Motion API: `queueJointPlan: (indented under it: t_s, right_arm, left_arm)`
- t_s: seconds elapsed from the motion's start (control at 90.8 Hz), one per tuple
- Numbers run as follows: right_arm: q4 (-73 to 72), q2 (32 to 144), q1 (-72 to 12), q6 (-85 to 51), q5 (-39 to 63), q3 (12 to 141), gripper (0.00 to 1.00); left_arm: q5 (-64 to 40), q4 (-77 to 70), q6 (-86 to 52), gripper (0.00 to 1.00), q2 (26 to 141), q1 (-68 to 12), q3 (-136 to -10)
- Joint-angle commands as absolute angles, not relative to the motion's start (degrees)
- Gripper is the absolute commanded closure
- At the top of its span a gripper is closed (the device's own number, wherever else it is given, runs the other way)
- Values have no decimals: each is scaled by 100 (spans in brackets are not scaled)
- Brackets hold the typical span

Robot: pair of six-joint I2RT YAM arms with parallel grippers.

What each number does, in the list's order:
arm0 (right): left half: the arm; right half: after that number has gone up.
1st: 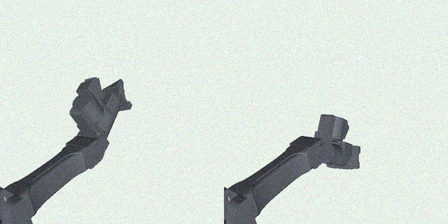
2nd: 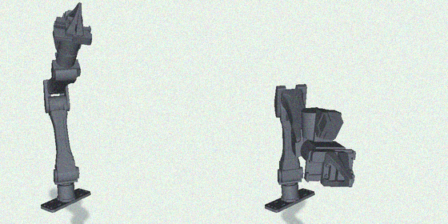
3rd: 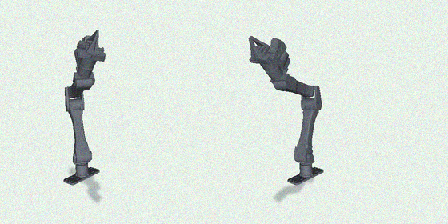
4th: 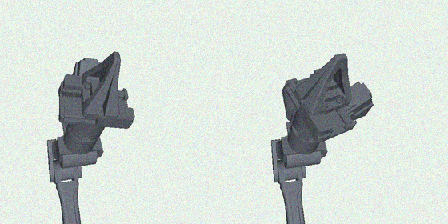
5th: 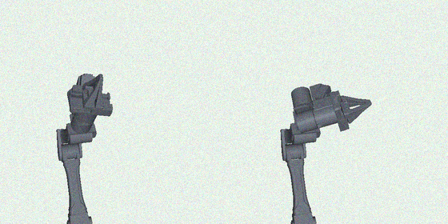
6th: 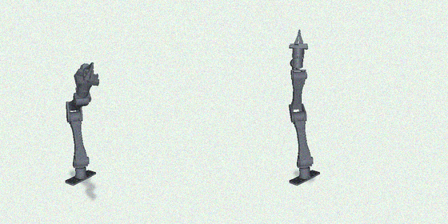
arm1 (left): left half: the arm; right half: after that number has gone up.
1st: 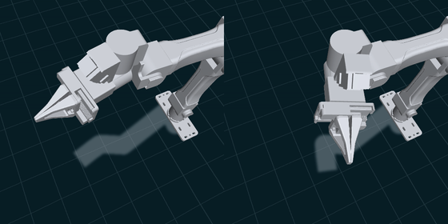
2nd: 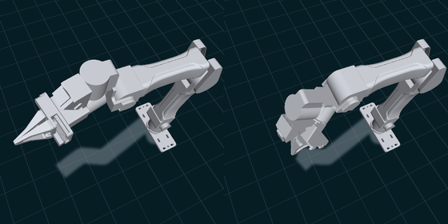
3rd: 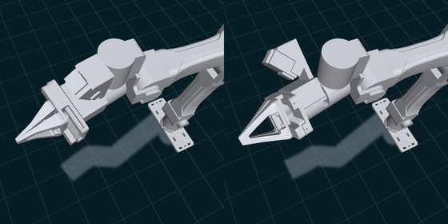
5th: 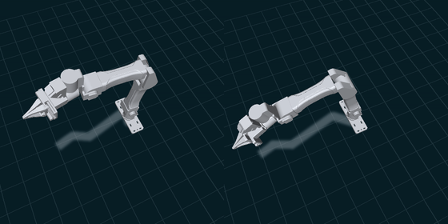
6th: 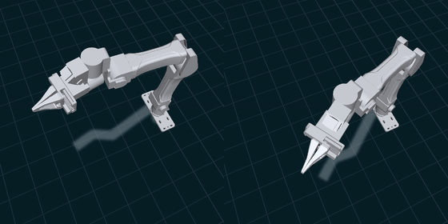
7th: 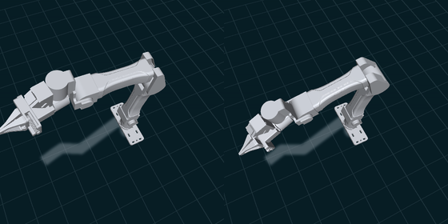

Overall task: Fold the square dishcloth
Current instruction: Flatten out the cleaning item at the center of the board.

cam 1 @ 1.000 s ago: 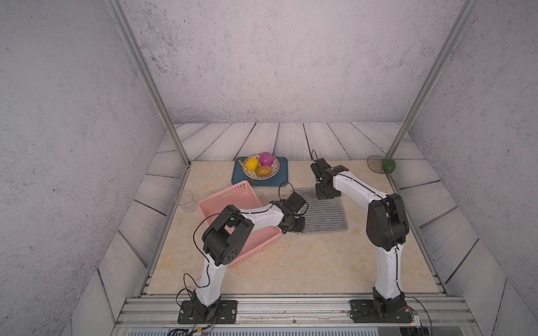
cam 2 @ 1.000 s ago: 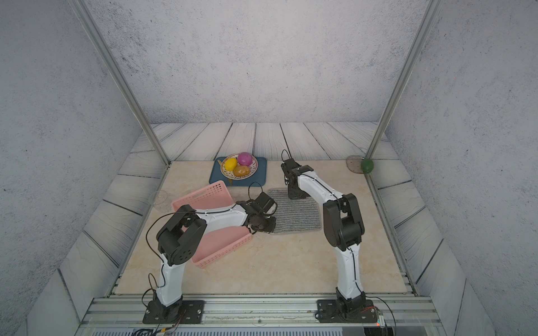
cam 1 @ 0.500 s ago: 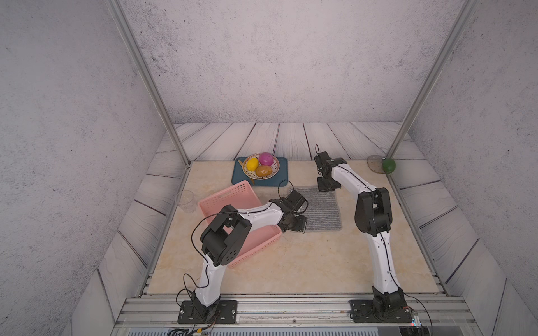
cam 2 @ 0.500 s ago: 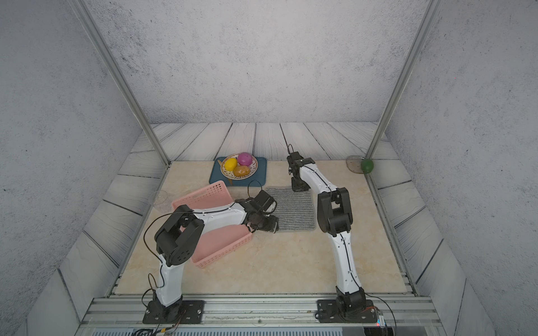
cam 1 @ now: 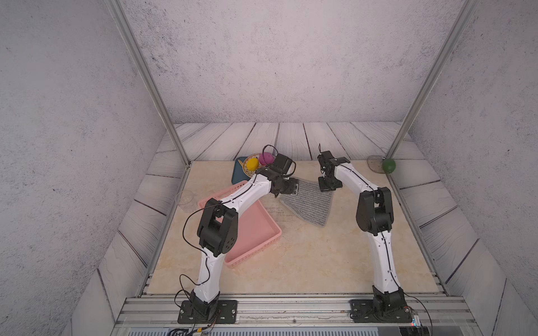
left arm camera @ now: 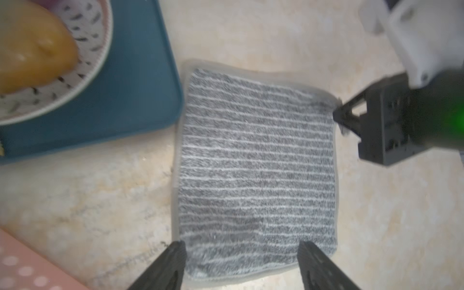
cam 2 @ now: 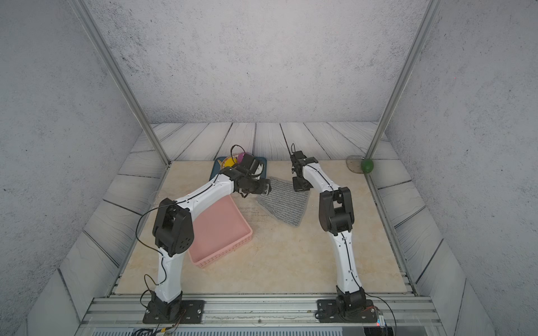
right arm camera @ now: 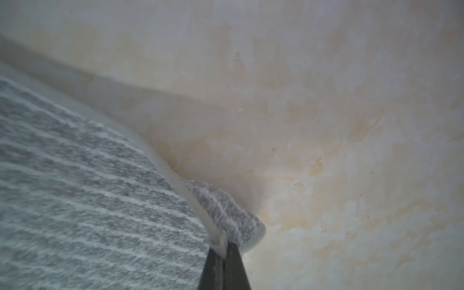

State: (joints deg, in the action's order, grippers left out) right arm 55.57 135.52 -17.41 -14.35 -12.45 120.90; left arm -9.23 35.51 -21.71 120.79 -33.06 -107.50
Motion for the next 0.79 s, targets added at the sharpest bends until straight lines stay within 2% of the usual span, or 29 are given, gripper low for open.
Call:
queueJointPlan:
  t_s: [0.0,0.165,0.495,0.782]
  right_arm:
    - [5616,13396,-1748,-1367,-1229,11994,100]
    - [5650,13392,-1748,-1358,-1329,11988,100]
    - [5610,13279,-1636,-1407,-1310,11630,100]
    - [5331,12907,-1512,-1441,-1236,10955,100]
  left_arm:
    - [-1372,4117,-1799,30,12384,-3270,-10833]
    - [-2122,3609,-1819,37,12465,-3391,-10448]
    - [-1866,3604,-2097,59,13243,-3968,-10680]
    - [-1701,3428,-2146,71,13559,-4455,-10684]
